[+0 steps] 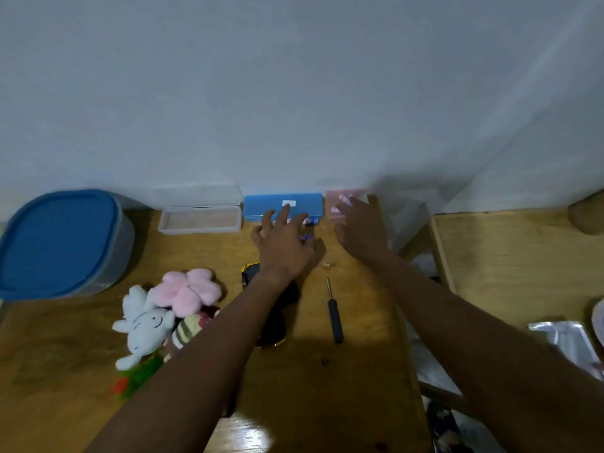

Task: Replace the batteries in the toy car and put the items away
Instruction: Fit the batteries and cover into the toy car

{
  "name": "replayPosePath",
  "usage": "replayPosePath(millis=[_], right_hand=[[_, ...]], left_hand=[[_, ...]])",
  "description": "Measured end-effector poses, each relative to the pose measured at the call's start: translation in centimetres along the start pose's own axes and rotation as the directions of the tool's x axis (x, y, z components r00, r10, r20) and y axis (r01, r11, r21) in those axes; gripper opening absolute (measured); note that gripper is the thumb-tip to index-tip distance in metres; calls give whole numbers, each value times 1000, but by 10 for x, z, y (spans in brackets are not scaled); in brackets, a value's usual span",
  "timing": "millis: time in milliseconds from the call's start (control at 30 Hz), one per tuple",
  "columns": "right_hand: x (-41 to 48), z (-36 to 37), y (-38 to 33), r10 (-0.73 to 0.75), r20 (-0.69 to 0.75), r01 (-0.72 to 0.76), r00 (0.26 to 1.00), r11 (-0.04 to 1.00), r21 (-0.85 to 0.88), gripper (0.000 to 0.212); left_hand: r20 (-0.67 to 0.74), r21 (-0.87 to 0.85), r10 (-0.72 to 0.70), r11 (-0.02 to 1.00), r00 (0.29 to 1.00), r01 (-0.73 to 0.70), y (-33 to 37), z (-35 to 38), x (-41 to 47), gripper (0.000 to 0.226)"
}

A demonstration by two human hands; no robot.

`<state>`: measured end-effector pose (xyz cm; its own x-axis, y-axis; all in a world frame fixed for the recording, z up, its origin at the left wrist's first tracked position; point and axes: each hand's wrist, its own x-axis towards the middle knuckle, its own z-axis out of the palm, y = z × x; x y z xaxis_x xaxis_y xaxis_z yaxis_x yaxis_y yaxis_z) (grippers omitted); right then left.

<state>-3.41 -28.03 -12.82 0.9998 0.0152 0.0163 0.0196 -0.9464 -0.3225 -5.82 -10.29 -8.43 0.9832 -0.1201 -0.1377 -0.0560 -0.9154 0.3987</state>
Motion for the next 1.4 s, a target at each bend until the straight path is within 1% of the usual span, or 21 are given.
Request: replayPosePath(millis=[33, 67, 100, 167, 233, 400, 467, 500, 567, 667, 767, 867, 967, 1033, 1100, 1167, 1200, 1267, 1333, 1367, 1400], right_hand=[[-13, 3, -13, 22, -86, -14, 996, 996, 89, 37], [-27, 5, -28, 64, -126, -39, 990, 980, 195, 29], [-40, 6, -44, 107, -120, -66, 987, 950, 306, 26], [-63, 11, -73, 175, -9, -149, 984, 861, 485, 25], [-82, 18, -96, 192, 97, -214, 976, 818, 533, 26], [-112, 33, -121, 198, 199, -276, 960, 798, 535, 19], [-117, 37, -124, 191, 222, -281, 956, 809, 516, 24], [-119, 39, -124, 186, 231, -281, 955, 815, 506, 19], [-120, 40, -126, 195, 256, -303, 947, 809, 504, 12], [-119, 42, -126, 205, 293, -344, 934, 737, 581, 14], [-112, 33, -124, 175, 330, -367, 928, 589, 720, 12], [-101, 22, -120, 124, 357, -363, 926, 558, 746, 18], [-82, 13, -115, 72, 377, -348, 923, 574, 742, 26], [-68, 8, -111, 47, 358, -297, 933, 664, 686, 35], [-53, 8, -105, 21, 235, -161, 972, 788, 594, 37], [-37, 11, -100, -14, 143, -64, 990, 848, 526, 26], [-30, 11, -99, -29, 139, -50, 990, 845, 533, 20], [-19, 10, -103, -80, 193, -43, 978, 827, 560, 21], [-16, 9, -110, -119, 243, -54, 963, 795, 604, 26], [-16, 10, -112, -101, 255, -88, 962, 767, 635, 31], [-17, 13, -114, -75, 259, -122, 963, 736, 666, 35]], left_hand=[[-76, -49, -50, 998, 996, 46, -8, -7, -10, 51], [-137, -113, -104, 990, 985, 88, -18, -12, -21, 48], [-187, -185, -151, 976, 971, 116, -27, -16, -32, 48], [-260, -289, -192, 951, 946, 113, -45, -21, -54, 54], [-267, -350, -216, 930, 939, 114, -60, -19, -74, 63], [-19, -523, -388, 789, 921, 321, -71, -9, -100, 74], [101, -594, -446, 690, 889, 414, -74, -6, -102, 60], [151, -605, -456, 659, 877, 447, -76, -4, -103, 49], [198, -595, -445, 653, 873, 468, -80, -1, -104, 33], [200, -661, -433, 602, 879, 447, -81, -3, -103, 27], [220, -794, -413, 450, 884, 408, -84, -13, -100, 20], [372, -873, -246, 236, 895, 428, -87, -19, -91, 39], [424, -892, -132, 109, 896, 439, -85, -20, -83, 48], [432, -896, -112, 55, 895, 440, -86, -20, -78, 50], [440, -895, -122, 25, 890, 446, -88, -20, -76, 48], [460, -883, -141, 33, 877, 469, -92, -17, -73, 44], [479, -873, -150, 25, 865, 487, -94, -13, -71, 42], [502, -862, -181, -18, 846, 507, -97, -7, -67, 42], [528, -849, -173, -135, 831, 511, -98, -3, -64, 49], [541, -838, -158, -193, 826, 511, -99, -2, -62, 51], [548, -831, -156, -210, 822, 515, -99, -2, -60, 53]])
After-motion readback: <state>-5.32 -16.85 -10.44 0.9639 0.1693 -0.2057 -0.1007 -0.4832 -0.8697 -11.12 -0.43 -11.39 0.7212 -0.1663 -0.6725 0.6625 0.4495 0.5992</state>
